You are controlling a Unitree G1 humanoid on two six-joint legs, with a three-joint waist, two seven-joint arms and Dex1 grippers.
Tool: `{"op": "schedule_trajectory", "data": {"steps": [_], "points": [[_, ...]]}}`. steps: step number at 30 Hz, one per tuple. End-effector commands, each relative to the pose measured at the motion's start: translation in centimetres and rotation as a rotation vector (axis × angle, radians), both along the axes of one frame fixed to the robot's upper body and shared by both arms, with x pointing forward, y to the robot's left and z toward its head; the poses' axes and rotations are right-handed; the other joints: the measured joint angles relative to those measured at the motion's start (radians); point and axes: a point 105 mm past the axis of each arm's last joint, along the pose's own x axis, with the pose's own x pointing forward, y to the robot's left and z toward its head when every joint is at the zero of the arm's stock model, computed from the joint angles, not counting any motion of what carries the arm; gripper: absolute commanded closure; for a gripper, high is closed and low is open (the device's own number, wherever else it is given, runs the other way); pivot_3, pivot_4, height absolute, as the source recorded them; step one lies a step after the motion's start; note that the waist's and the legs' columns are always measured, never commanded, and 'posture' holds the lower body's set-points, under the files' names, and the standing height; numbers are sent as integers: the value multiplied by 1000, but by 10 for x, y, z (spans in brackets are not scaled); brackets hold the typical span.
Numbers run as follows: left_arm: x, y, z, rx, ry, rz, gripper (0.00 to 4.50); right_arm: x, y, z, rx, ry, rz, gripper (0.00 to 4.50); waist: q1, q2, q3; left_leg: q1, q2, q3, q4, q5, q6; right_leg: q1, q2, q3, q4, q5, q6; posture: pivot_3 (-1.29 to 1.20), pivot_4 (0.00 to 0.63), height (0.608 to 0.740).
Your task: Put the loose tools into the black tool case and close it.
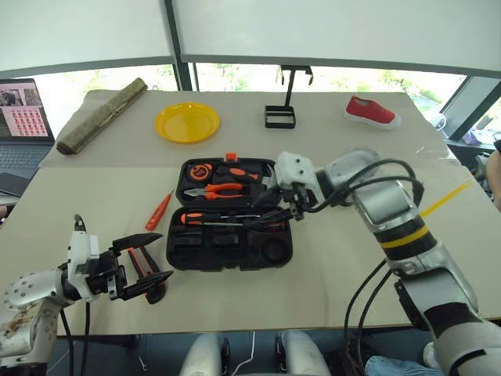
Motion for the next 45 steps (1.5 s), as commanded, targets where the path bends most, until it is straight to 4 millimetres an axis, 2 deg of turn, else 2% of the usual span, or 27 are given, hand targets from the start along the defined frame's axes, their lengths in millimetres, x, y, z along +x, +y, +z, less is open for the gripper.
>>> {"op": "schedule_trajectory", "data": {"steps": [1,3,7,12,20,25,28,30,33,36,37,38,42,45], "points": [[4,-1,5,7,-41,8,0,3,9,-7,112,-49,-15,3907,0,0,0,0,0,0,0,0,0,0,0,0,0,0,0,0,150,740],[5,0,5,7,-40,9,0,8,12,-12,144,-49,-43,4448,0,0,0,-1,0,0,0,0,-1,-1,0,0,0,0,0,0,150,740],[6,1,5,14,-41,12,0,21,12,-32,129,-65,-97,4448,-1,0,0,0,0,0,0,1,-1,-1,1,0,0,0,0,0,150,740],[7,0,4,20,-41,11,0,28,12,-43,116,-60,-117,4448,-3,0,0,0,0,0,0,1,-1,-1,1,0,0,0,0,0,150,740],[7,4,2,28,-44,37,0,29,17,-69,18,-38,-128,4448,-9,0,0,2,0,0,0,1,-1,1,1,1,1,0,-1,0,150,740],[8,7,1,34,-37,62,0,19,27,-78,-33,-39,-80,4448,-13,0,0,6,1,0,-2,2,-3,2,1,1,2,1,-2,0,150,740],[8,8,-1,38,-29,81,0,17,32,-78,-27,-47,-76,4448,-20,0,0,6,1,0,-3,2,-3,2,1,1,2,1,-2,0,150,740],[7,11,0,36,-33,109,0,19,32,-64,38,-68,-99,4448,-25,0,0,6,1,0,-4,2,-3,2,1,1,2,1,-3,0,150,740],[6,23,4,19,-43,191,0,19,27,-25,259,-74,-131,4448,-27,0,0,6,1,0,-6,3,-4,1,1,2,2,1,-3,0,150,740],[3,44,6,4,-35,310,0,1,10,-1,395,-57,-101,3598,-25,0,0,3,1,0,-7,3,-4,-1,-1,1,1,1,-3,0,150,740],[0,62,6,8,-32,407,0,-7,-4,5,440,-74,-113,3372,-24,0,0,3,1,0,-7,3,-4,-1,-1,1,0,1,-3,0,150,740],[-3,77,5,11,-26,488,0,-14,-14,9,473,-86,-129,2965,-21,0,0,3,1,0,-8,2,-4,-1,-3,0,0,1,-3,0,150,740],[-20,106,4,26,-23,629,0,-37,-41,18,582,-90,-151,1587,-11,-1,0,4,0,-1,-9,0,-3,0,-11,-2,-3,1,-2,0,150,740],[-35,139,-6,61,27,821,0,-52,-69,16,675,-111,-208,616,-6,-1,0,4,0,0,-9,0,-3,0,-10,-2,-4,0,-2,0,150,740]]}}
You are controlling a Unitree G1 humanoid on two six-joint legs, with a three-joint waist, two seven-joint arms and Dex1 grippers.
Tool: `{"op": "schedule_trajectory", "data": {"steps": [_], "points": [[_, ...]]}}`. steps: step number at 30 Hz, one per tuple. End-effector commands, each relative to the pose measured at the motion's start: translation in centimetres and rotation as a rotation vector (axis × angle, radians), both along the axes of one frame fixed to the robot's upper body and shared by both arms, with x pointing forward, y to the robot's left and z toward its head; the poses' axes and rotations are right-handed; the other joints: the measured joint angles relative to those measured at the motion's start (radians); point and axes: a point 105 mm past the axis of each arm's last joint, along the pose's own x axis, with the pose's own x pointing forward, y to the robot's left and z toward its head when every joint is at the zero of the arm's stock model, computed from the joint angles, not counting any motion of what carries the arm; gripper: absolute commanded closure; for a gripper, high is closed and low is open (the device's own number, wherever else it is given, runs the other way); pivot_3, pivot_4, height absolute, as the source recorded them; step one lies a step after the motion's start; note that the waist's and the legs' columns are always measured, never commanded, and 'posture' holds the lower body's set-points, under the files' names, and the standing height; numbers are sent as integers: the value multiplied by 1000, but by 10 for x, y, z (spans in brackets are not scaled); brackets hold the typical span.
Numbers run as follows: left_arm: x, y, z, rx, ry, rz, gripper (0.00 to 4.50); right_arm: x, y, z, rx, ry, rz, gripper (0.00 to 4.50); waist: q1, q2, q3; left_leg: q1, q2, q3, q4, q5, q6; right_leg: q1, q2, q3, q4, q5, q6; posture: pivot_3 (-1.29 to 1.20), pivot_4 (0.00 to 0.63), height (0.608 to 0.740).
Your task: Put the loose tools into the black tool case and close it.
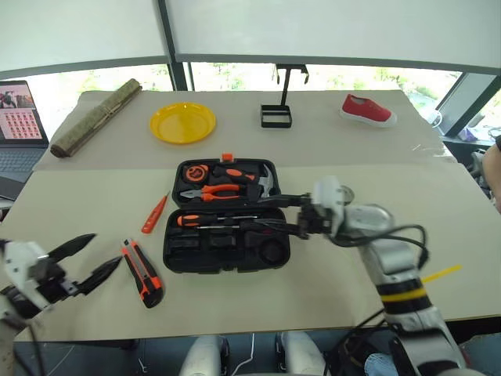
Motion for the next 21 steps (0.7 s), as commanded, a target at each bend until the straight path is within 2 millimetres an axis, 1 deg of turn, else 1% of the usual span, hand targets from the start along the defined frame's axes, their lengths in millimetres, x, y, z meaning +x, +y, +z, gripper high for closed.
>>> {"op": "schedule_trajectory", "data": {"steps": [1,2,3,4,5,7,9,10,12,15,17,21], "points": [[-18,38,0,35,4,203,0,-19,-28,17,133,-90,-51,178,6,0,0,1,0,0,0,0,0,1,0,0,0,0,0,0,150,740],[-23,46,-4,32,28,256,0,-20,-40,11,142,-92,-126,6,8,0,0,2,0,0,0,0,0,2,0,0,0,0,0,0,150,740],[-27,53,-8,26,53,300,0,-21,-50,6,147,-79,-175,6,9,-1,0,2,0,0,0,0,0,2,0,0,0,0,0,0,150,740],[-30,55,-12,9,86,320,0,-25,-56,3,157,-66,-193,6,9,-1,0,2,0,0,0,0,0,2,0,0,0,-1,0,0,150,740],[-30,52,-15,-4,121,305,0,-30,-61,-1,153,-57,-207,6,10,-1,0,2,0,1,0,0,0,1,1,0,0,-1,0,0,150,740],[-28,45,-16,-20,149,269,0,-34,-66,-3,155,-81,-231,6,11,-1,0,2,-1,2,0,0,0,2,3,0,0,-1,1,0,150,740],[-21,37,-11,-37,154,234,0,-35,-66,-3,165,-87,-252,6,11,-2,0,2,-1,2,1,0,0,2,3,0,1,-1,1,0,150,740],[-13,30,-5,-50,154,200,0,-35,-64,1,183,-92,-261,6,12,-3,0,2,-1,2,1,0,0,2,3,0,1,-1,1,0,150,740],[4,20,0,-42,229,180,0,-34,-58,13,220,-121,-267,6,19,-4,1,2,0,1,1,1,-1,1,3,-1,2,-1,1,0,150,740],[31,-3,15,-48,271,108,0,-34,-48,27,239,-148,-240,6,24,-4,1,2,-1,1,1,2,-1,1,4,0,3,-1,1,0,150,740],[48,-15,18,-14,336,95,0,-33,-43,33,243,-152,-227,6,23,-4,1,2,-1,1,1,3,0,1,4,0,3,-1,1,0,150,740],[89,-45,25,31,422,90,0,-29,-35,44,244,-159,-198,6,26,-5,1,2,-2,1,1,3,0,1,8,1,4,-1,2,0,150,740]]}}
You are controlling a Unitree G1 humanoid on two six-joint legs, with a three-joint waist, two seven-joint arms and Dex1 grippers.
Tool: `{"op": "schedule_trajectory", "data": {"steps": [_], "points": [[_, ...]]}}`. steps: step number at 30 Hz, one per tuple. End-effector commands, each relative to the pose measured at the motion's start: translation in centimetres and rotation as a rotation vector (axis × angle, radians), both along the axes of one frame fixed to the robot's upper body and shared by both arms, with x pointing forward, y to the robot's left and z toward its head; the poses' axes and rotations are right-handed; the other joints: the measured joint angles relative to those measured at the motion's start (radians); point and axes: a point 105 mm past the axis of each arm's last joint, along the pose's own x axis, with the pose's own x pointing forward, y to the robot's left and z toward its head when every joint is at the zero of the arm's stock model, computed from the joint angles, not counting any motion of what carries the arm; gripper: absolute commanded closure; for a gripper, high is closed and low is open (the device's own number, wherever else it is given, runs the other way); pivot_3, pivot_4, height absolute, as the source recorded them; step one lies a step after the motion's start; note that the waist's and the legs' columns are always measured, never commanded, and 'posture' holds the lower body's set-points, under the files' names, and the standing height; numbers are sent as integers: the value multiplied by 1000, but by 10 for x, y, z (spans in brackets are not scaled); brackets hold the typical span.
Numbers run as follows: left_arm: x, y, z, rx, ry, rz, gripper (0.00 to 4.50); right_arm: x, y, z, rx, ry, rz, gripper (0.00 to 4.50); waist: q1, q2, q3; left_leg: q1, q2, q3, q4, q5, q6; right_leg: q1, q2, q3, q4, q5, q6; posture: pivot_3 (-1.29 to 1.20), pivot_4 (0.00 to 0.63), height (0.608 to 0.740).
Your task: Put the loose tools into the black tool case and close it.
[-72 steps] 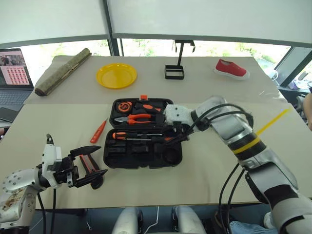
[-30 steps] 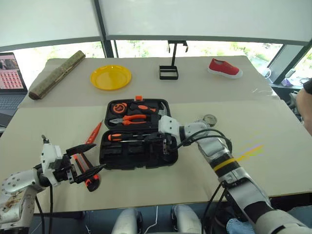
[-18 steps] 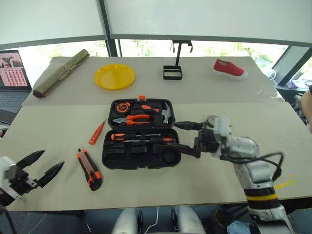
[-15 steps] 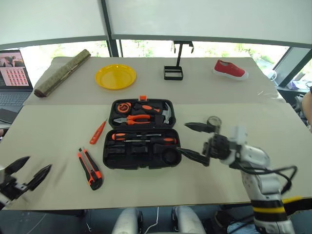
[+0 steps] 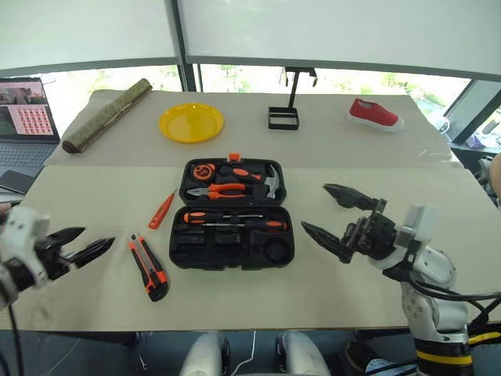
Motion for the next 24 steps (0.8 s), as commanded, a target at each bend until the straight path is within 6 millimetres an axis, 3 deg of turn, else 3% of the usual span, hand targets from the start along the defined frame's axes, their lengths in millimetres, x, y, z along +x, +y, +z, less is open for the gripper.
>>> {"op": "schedule_trajectory", "data": {"steps": [1,6,12,15,19,24], "points": [[30,-22,1,57,89,16,0,-1,8,17,10,-35,28,6,4,-1,1,0,0,0,0,0,0,0,1,0,1,0,0,0,150,740],[61,-43,-8,111,136,30,0,-3,15,22,6,-40,52,6,-6,-1,1,-1,0,0,0,0,-1,0,5,3,0,0,0,0,150,740],[73,-51,-28,157,184,32,0,-5,15,24,5,-47,41,6,-10,-2,1,-1,1,0,0,0,-1,-1,6,3,0,0,0,0,150,740],[75,-54,-38,154,205,27,731,-7,11,21,1,-42,27,0,-9,-2,1,0,1,0,0,1,-1,0,5,3,0,0,0,0,150,740],[75,-56,-43,153,192,9,2215,-8,8,17,-5,-36,21,0,-4,-2,1,0,0,0,1,1,-1,1,5,4,1,0,0,0,150,740],[76,-43,-37,123,138,18,3954,-10,5,13,-18,-27,17,0,3,-2,1,0,0,0,1,1,-1,1,4,4,1,0,0,0,150,740]]}}
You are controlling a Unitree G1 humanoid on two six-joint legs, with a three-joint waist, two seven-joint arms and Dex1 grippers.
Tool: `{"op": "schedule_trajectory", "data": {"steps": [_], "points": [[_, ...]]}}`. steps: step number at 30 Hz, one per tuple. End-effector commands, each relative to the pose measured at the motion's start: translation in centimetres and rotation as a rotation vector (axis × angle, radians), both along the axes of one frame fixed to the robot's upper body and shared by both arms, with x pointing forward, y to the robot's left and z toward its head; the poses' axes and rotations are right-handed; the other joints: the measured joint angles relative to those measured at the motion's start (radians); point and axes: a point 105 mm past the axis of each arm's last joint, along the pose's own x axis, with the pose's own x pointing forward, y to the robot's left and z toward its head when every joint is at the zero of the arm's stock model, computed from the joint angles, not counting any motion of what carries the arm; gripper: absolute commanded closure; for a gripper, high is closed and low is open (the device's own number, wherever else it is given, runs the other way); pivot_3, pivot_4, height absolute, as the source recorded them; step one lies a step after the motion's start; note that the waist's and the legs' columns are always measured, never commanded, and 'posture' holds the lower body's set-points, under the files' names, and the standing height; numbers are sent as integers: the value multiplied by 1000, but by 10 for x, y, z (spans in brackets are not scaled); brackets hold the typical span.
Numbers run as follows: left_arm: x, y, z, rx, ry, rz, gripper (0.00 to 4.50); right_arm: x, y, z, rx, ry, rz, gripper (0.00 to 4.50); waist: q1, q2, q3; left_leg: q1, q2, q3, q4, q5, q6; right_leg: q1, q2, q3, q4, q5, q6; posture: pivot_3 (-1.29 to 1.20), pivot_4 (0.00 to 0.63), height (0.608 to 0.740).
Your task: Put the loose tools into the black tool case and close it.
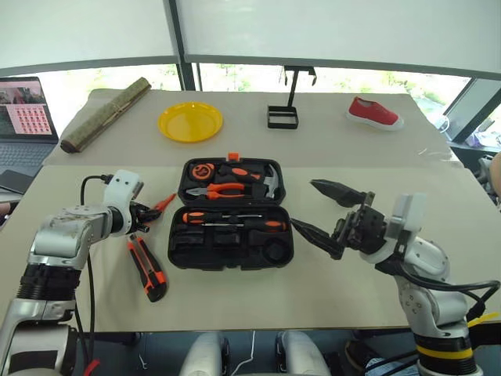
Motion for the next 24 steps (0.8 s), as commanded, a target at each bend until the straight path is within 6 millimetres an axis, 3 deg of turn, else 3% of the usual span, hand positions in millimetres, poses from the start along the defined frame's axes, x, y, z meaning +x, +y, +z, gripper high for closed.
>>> {"op": "schedule_trajectory", "data": {"steps": [1,6,8,9,12,14,19,24], "points": [[-4,8,-3,-42,-1,-7,4045,-7,-6,11,0,-69,-6,0,0,0,0,0,0,0,0,0,0,0,0,0,0,0,0,0,150,740],[2,0,52,-120,-329,-263,4053,-10,-9,8,-16,-56,-4,0,1,-2,1,-1,1,0,0,0,0,-1,0,-1,0,0,0,0,150,740],[-13,-29,81,-124,-465,-582,4053,-14,-10,4,-44,-28,18,0,3,-2,1,-2,1,0,0,0,0,-2,0,-1,0,0,0,0,150,740],[-25,-44,84,-74,-454,-762,4053,-17,-11,-2,-86,5,36,0,6,-2,1,-2,1,0,1,0,0,-1,0,-1,-1,0,0,0,150,740],[-45,-67,69,66,-321,-1061,4053,-24,-12,-15,-179,84,69,0,13,-2,1,-4,0,0,1,0,0,-1,-1,-3,-2,0,0,0,150,740],[-48,-77,58,135,-240,-1135,4053,-26,-11,-17,-205,115,75,0,11,-2,1,-3,0,1,1,-1,1,-1,-1,-2,-2,0,0,0,150,740],[-40,-97,39,267,-163,-1167,4053,-28,-5,-23,-266,146,76,0,8,-3,2,-4,1,1,3,-1,1,-1,3,-1,-1,0,0,0,150,740],[-36,-97,22,345,-85,-1142,4053,-26,-4,-23,-275,148,61,0,7,-3,2,-5,1,1,4,-1,2,-2,4,-1,-1,0,0,0,150,740]]}}
